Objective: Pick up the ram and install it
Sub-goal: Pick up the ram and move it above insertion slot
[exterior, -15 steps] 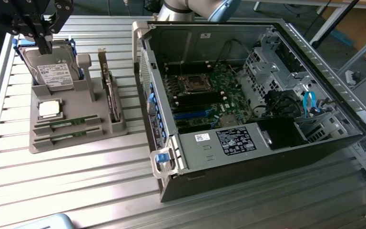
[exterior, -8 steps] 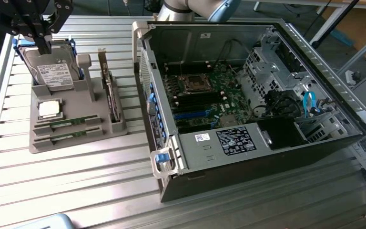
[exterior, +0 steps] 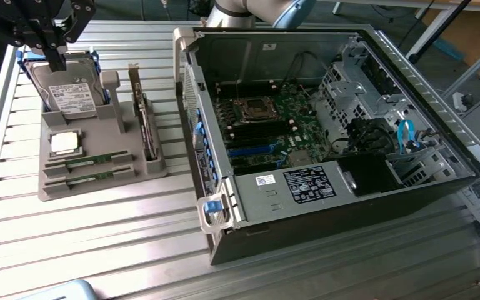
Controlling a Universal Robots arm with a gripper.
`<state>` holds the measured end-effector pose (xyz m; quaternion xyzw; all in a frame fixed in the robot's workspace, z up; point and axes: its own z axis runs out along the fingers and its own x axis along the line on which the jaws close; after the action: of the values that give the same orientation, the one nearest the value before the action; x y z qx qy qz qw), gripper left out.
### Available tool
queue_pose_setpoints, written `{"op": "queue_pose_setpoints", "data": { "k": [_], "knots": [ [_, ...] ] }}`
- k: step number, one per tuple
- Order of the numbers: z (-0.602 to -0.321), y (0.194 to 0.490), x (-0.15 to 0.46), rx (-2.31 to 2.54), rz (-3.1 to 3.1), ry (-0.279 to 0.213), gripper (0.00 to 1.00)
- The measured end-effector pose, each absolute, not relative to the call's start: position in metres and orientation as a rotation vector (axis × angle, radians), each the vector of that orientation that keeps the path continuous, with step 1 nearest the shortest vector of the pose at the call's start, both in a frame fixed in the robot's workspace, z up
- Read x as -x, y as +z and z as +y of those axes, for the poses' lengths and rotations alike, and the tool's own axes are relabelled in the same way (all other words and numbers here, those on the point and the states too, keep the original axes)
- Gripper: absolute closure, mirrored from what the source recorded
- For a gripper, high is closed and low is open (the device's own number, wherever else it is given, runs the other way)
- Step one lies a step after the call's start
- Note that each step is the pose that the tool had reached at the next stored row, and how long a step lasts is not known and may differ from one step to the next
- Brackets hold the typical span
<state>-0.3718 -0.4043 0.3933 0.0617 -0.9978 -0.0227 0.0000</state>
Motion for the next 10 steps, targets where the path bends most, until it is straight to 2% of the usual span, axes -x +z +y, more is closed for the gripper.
{"op": "queue_pose_setpoints", "data": {
  "k": [10],
  "knots": [
    [-0.4043, 0.3933, 0.3718, -0.308, -3.115, -0.072, 0.89]
  ]
}}
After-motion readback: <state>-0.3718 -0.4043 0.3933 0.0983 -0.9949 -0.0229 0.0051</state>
